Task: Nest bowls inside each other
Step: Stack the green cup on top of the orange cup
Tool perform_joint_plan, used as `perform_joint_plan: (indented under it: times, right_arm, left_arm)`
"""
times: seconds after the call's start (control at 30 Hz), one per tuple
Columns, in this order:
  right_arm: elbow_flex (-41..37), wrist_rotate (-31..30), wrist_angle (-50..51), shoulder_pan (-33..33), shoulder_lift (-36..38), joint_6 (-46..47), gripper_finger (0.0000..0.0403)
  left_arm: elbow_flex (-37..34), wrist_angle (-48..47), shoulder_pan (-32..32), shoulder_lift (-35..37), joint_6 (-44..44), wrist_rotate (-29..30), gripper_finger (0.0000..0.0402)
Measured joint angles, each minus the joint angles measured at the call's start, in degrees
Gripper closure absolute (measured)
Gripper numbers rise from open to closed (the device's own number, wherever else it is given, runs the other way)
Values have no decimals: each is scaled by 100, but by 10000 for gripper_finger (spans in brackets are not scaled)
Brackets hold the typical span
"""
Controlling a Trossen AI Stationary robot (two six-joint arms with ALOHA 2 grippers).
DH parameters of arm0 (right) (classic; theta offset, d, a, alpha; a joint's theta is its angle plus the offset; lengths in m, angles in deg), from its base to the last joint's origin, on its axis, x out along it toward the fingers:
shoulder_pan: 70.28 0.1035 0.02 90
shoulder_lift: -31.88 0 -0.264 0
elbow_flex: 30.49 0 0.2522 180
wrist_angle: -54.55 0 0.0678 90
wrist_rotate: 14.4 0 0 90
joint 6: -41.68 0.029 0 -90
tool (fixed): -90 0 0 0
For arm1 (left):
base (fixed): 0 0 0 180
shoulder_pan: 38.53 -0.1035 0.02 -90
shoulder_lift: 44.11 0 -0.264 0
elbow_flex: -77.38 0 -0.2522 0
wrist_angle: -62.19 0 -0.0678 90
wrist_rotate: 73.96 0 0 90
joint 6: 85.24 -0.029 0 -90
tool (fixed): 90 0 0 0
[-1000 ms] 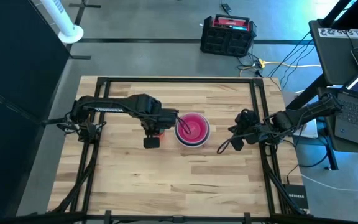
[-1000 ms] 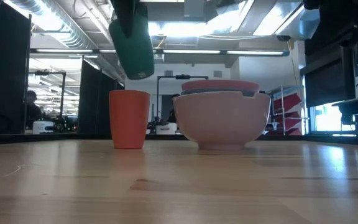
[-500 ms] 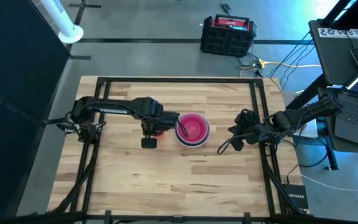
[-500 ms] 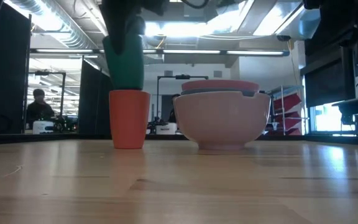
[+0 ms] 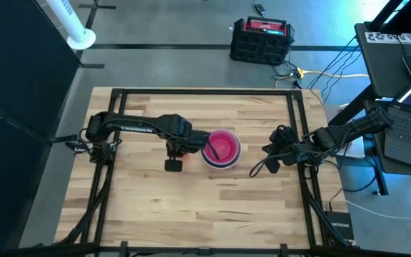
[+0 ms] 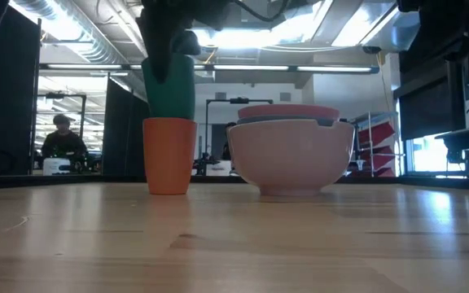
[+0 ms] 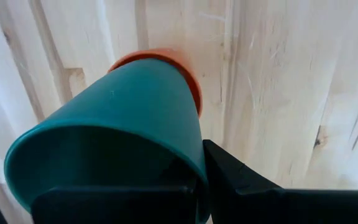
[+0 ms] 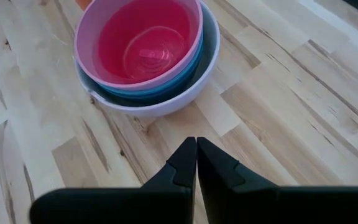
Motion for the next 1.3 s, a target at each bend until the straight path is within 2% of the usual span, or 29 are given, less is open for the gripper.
perform_joint_plan:
  times: [0.17,0.53,0.7,1.13,1.3]
  right_arm:
    - [0,1,3,0,1,1,403]
    - [0,-1,3,0,3,-10,403]
    - [0,-1,1,-1,4,-22,403]
    - [0,-1,1,0,5,-24,403]
    - [0,-1,-4,0,5,-25,403]
  left_arm:
    - [-71,25,-13,-156,-169,-15,402]
    - [-716,279,-17,-178,-289,-17,402]
    - [-723,458,-17,-178,-314,-17,399]
    - [-715,338,-17,-178,-567,-17,316]
    - [-311,116,15,-149,-491,-17,305]
